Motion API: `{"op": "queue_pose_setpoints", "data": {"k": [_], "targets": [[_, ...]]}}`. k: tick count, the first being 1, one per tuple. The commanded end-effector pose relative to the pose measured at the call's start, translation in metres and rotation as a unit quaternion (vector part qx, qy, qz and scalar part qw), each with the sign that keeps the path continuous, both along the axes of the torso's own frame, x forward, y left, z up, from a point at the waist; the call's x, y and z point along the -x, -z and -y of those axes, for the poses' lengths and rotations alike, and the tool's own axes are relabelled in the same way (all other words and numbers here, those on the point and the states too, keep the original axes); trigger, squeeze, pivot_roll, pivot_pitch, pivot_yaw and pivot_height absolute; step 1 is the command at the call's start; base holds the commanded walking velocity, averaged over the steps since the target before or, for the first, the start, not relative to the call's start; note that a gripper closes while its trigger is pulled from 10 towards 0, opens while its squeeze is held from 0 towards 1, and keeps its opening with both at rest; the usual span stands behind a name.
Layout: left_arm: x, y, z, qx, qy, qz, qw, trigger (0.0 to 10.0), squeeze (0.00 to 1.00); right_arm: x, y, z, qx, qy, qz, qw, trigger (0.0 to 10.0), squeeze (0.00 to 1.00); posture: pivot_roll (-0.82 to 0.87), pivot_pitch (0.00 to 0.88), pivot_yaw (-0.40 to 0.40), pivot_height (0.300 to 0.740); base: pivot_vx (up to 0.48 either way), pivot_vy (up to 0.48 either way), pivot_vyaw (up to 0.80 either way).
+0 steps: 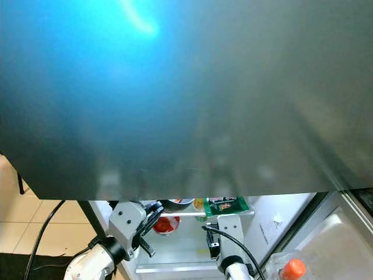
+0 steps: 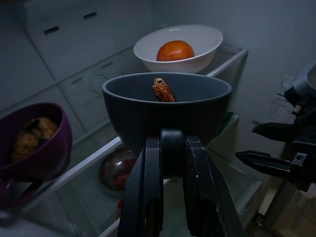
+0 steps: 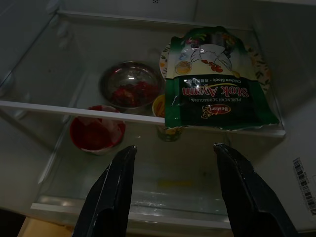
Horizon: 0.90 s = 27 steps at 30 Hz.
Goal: Restocking fridge
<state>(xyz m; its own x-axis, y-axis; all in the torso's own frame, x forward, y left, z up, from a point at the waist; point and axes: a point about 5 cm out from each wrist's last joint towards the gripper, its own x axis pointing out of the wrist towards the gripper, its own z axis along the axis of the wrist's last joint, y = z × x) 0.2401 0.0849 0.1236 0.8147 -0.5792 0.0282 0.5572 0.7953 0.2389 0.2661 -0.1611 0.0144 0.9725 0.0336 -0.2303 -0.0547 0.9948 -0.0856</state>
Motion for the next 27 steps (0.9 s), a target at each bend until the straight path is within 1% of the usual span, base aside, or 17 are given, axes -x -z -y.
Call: {"op": "queue_pose_setpoints", "data": {"k": [1, 8, 17, 22, 23, 24, 26, 27], "targets": [[0.001, 0.002, 0.002, 0.004, -0.003, -0.001, 1.0, 10.0, 0.0, 0.003, 0.005, -0.001, -0.002, 0.002, -0.009, 1.0, 10.0, 0.0, -0.07, 0.093, 0.052, 0.675, 0.0, 0.0, 0.0], [-0.002, -0.002, 0.004, 0.008, -0.007, 0.009, 1.0, 10.0, 0.0, 0.003, 0.005, 0.001, 0.0, 0.003, -0.01, 1.0, 10.0, 0.0, -0.08, 0.089, 0.051, 0.625, 0.0, 0.0, 0.0], [-0.005, -0.005, 0.006, 0.012, -0.008, 0.016, 1.0, 10.0, 0.0, 0.003, 0.005, 0.002, 0.003, 0.003, -0.009, 1.0, 10.0, 0.0, -0.08, 0.083, 0.052, 0.585, 0.0, 0.0, 0.0], [-0.007, -0.007, 0.006, 0.013, -0.008, 0.019, 1.0, 10.0, 0.0, 0.003, 0.004, 0.002, 0.003, 0.003, -0.009, 1.0, 10.0, 0.0, -0.08, 0.083, 0.052, 0.581, 0.0, 0.0, 0.0], [-0.01, -0.012, 0.006, 0.017, -0.013, 0.027, 0.999, 10.0, 0.0, -0.001, 0.0, 0.002, 0.011, -0.001, 0.002, 1.0, 10.0, 0.0, -0.08, 0.08, 0.054, 0.581, 0.0, 0.0, 0.0], [-0.01, -0.012, 0.006, 0.017, -0.013, 0.027, 0.999, 10.0, 0.0, -0.001, 0.0, 0.002, 0.011, -0.001, 0.002, 1.0, 10.0, 0.0, -0.08, 0.08, 0.054, 0.581, 0.0, 0.0, 0.0], [-0.017, -0.02, 0.002, 0.023, -0.025, 0.041, 0.999, 10.0, 0.0, -0.009, -0.012, 0.003, 0.02, -0.011, 0.027, 0.999, 10.0, 0.0, -0.08, 0.08, 0.054, 0.581, 0.0, 0.0, 0.0], [-0.017, -0.02, 0.002, 0.023, -0.025, 0.041, 0.999, 10.0, 0.0, -0.009, -0.012, 0.003, 0.02, -0.011, 0.027, 0.999, 10.0, 0.0, -0.08, 0.08, 0.054, 0.581, 0.0, 0.0, 0.0]]}}
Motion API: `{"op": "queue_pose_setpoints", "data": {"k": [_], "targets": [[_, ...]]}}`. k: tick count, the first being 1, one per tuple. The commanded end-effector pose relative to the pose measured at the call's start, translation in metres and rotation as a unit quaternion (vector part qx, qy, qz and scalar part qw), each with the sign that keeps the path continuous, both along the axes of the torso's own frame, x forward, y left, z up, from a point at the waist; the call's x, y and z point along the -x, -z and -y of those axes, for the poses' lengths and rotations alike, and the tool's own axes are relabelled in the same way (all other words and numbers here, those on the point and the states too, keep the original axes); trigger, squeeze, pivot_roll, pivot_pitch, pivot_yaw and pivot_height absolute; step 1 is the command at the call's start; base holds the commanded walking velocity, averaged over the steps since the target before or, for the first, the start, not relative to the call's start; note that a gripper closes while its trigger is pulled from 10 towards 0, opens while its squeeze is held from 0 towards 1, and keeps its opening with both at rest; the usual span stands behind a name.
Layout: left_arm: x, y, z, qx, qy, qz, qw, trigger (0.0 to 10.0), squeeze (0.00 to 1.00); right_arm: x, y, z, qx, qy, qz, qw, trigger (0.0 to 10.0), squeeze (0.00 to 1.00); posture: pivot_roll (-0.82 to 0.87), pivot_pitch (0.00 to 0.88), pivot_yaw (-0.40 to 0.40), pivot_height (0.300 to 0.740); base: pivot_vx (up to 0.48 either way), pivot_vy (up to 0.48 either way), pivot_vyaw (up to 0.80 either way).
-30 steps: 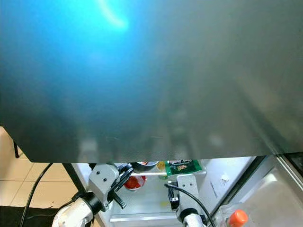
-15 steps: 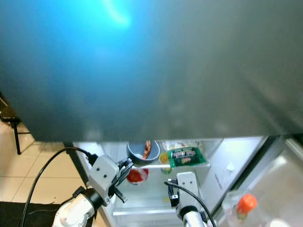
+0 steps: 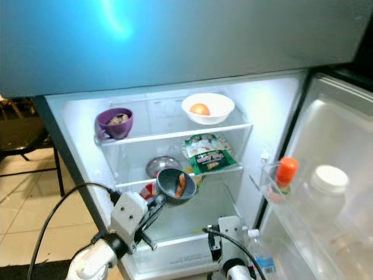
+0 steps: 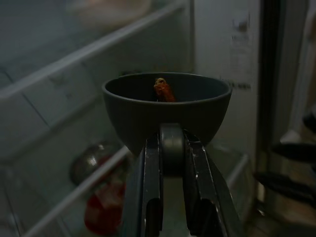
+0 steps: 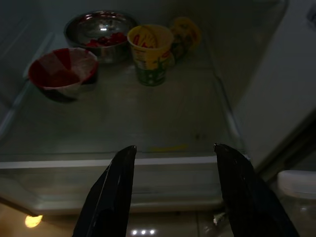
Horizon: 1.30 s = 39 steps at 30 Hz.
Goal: Restocking fridge
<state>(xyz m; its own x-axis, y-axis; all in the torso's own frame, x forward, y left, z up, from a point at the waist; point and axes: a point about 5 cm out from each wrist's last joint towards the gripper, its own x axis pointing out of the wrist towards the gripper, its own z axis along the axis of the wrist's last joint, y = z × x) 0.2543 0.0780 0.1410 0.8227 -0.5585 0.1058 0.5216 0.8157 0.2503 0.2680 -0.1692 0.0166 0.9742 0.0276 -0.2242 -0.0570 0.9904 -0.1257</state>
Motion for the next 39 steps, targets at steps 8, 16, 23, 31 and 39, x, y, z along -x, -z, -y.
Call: {"op": "queue_pose_setpoints", "data": {"k": [8, 16, 23, 31, 39], "targets": [[-0.021, -0.022, -0.02, 0.025, -0.072, 0.037, 0.996, 10.0, 0.0, -0.025, -0.047, -0.011, 0.003, -0.058, 0.094, 0.994, 10.0, 0.0, -0.08, 0.083, 0.051, 0.581, 0.0, 0.0, 0.0], [-0.033, -0.045, -0.023, 0.069, -0.083, 0.05, 0.993, 10.0, 0.0, -0.036, -0.078, -0.018, 0.007, -0.082, 0.148, 0.986, 10.0, 0.0, -0.08, 0.091, 0.056, 0.581, 0.0, 0.0, 0.0], [-0.026, -0.06, -0.014, 0.082, -0.025, 0.052, 0.995, 10.0, 0.0, -0.039, -0.094, -0.019, 0.009, -0.09, 0.172, 0.981, 10.0, 0.0, -0.08, 0.094, 0.065, 0.581, 0.0, 0.0, 0.0], [-0.018, -0.075, -0.008, 0.101, -0.013, 0.071, 0.992, 10.0, 0.0, -0.042, -0.118, -0.005, -0.041, -0.083, 0.203, 0.975, 10.0, 0.0, -0.07, 0.091, 0.069, 0.581, 0.0, 0.0, 0.0], [-0.023, -0.101, -0.013, 0.126, -0.032, 0.1, 0.986, 10.0, 0.0, -0.042, -0.15, -0.014, -0.048, -0.126, 0.242, 0.961, 10.0, 0.0, -0.07, 0.089, 0.077, 0.581, 0.0, 0.0, 0.0]]}}
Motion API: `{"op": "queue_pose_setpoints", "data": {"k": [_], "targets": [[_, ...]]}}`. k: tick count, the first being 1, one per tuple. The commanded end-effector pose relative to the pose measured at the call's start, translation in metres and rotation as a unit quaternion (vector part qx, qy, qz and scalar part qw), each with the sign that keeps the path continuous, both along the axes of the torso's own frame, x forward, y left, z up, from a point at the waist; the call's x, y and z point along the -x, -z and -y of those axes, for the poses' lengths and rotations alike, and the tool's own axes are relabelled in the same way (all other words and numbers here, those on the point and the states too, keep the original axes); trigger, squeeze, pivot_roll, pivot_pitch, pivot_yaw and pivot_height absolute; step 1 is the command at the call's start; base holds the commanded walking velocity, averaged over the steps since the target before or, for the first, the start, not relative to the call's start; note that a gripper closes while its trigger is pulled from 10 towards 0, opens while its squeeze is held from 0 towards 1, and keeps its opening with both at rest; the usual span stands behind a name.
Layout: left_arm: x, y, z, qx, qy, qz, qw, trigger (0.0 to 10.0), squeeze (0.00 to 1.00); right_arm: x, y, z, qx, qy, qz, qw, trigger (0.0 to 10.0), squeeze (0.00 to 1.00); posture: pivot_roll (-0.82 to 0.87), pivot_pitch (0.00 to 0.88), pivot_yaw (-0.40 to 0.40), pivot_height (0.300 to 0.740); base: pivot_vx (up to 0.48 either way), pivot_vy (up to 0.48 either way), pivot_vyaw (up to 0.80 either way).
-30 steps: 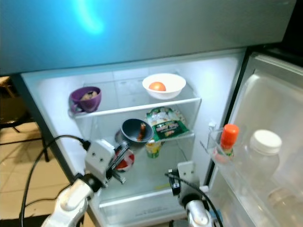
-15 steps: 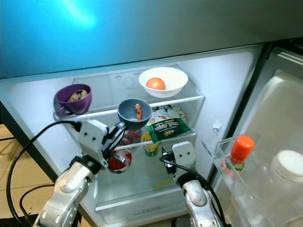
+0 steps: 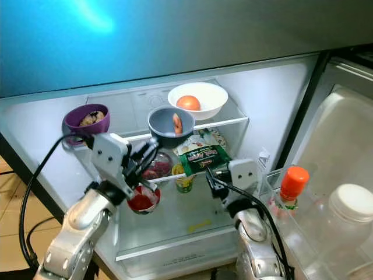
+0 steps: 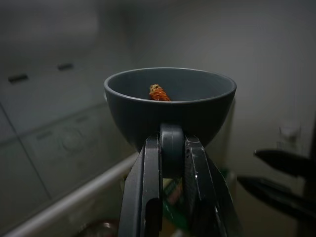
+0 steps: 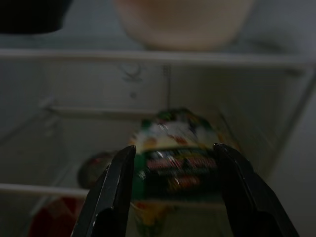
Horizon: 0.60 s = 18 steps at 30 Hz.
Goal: Restocking fridge
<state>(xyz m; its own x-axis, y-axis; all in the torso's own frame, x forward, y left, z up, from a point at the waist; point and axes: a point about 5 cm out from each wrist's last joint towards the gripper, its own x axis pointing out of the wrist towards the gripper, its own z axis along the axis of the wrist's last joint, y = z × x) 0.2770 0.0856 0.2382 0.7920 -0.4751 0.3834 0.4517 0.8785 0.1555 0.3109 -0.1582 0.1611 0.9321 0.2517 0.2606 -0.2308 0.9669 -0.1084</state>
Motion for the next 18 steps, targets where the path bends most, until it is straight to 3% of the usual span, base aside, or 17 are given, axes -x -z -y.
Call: {"op": "queue_pose_setpoints", "data": {"k": [1, 2, 5, 8, 18], "targets": [[0.0, -0.004, -0.005, 0.016, -0.014, 0.0, 1.0, 10.0, 0.0, 0.0, -0.006, -0.003, -0.002, -0.013, 0.004, 1.0, 10.0, 0.0, -0.07, 0.089, 0.077, 0.581, 0.0, 0.0, 0.0], [-0.004, -0.008, -0.011, 0.036, -0.028, -0.007, 0.999, 10.0, 0.0, 0.002, -0.015, -0.01, 0.008, -0.043, 0.014, 0.999, 10.0, 0.0, -0.07, 0.089, 0.077, 0.581, 0.0, 0.0, 0.0], [-0.007, -0.008, -0.014, 0.045, -0.034, -0.013, 0.998, 10.0, 0.0, 0.003, -0.018, -0.014, 0.017, -0.057, 0.017, 0.998, 10.0, 0.0, -0.07, 0.09, 0.077, 0.581, 0.0, 0.0, 0.0], [-0.021, -0.009, -0.022, 0.074, -0.056, -0.033, 0.995, 10.0, 0.0, 0.005, -0.02, -0.023, 0.031, -0.083, 0.016, 0.996, 10.0, 0.0, -0.07, 0.089, 0.075, 0.581, 0.0, 0.0, 0.0], [-0.063, 0.006, -0.041, 0.071, -0.115, -0.096, 0.986, 10.0, 0.0, 0.008, -0.044, -0.032, 0.035, -0.11, 0.039, 0.993, 10.0, 0.0, -0.09, 0.091, 0.083, 0.581, 0.0, 0.0, 0.0]]}}
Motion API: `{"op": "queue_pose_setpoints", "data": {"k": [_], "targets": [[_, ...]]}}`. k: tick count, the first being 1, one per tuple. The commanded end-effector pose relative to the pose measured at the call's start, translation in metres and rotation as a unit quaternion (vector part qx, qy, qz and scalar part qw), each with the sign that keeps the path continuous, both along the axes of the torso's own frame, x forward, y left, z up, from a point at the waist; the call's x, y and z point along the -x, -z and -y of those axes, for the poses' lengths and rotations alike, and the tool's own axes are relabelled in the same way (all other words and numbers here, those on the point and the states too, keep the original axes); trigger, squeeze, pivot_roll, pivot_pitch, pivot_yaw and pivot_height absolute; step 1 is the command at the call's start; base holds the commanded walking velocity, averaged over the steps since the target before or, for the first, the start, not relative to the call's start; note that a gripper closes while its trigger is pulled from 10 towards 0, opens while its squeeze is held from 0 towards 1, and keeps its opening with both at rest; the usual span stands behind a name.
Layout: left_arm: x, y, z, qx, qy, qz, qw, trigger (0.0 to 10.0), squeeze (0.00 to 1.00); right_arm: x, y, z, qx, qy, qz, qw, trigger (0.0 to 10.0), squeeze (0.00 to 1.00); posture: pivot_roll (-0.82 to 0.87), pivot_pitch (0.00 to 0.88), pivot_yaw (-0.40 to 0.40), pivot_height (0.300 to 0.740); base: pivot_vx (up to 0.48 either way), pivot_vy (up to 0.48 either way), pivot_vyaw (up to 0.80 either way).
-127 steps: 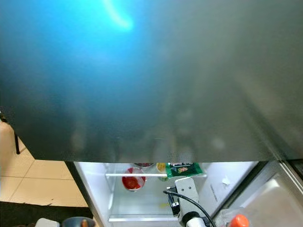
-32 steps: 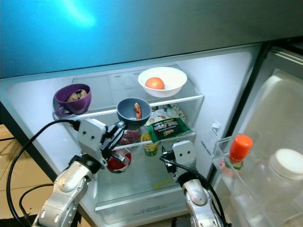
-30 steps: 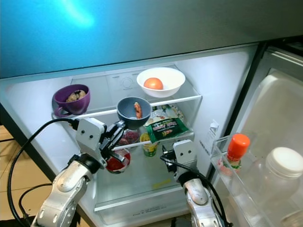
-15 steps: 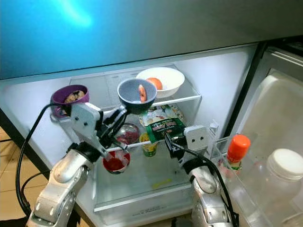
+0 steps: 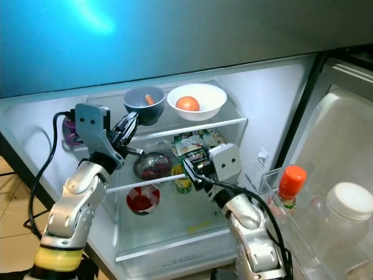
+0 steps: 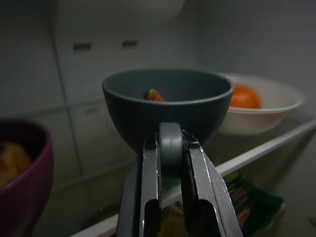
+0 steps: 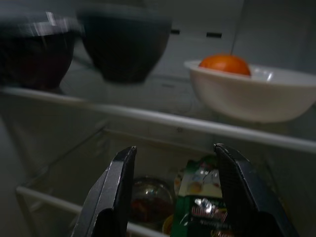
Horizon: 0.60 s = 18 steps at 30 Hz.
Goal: Restocking fridge
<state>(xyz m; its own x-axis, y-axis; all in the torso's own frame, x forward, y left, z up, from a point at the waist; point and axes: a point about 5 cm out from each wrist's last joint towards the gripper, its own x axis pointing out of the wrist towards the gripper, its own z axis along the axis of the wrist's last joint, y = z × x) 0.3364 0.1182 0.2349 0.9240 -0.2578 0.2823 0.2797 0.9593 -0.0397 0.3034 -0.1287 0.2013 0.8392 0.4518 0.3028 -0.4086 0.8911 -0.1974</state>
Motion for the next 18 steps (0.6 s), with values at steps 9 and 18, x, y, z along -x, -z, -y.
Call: {"op": "queue_pose_setpoints", "data": {"k": [9, 18], "targets": [[-0.031, 0.02, -0.025, 0.005, -0.03, -0.063, 0.998, 10.0, 0.0, 0.004, -0.013, -0.01, 0.001, -0.038, -0.001, 0.999, 10.0, 0.0, -0.1, 0.092, 0.084, 0.581, 0.0, 0.0, 0.0], [-0.052, 0.017, -0.013, -0.004, -0.001, -0.064, 0.998, 10.0, 0.0, 0.004, -0.012, -0.014, -0.005, -0.038, -0.012, 0.999, 10.0, 0.0, -0.11, 0.087, 0.086, 0.581, 0.0, 0.0, 0.0]]}}
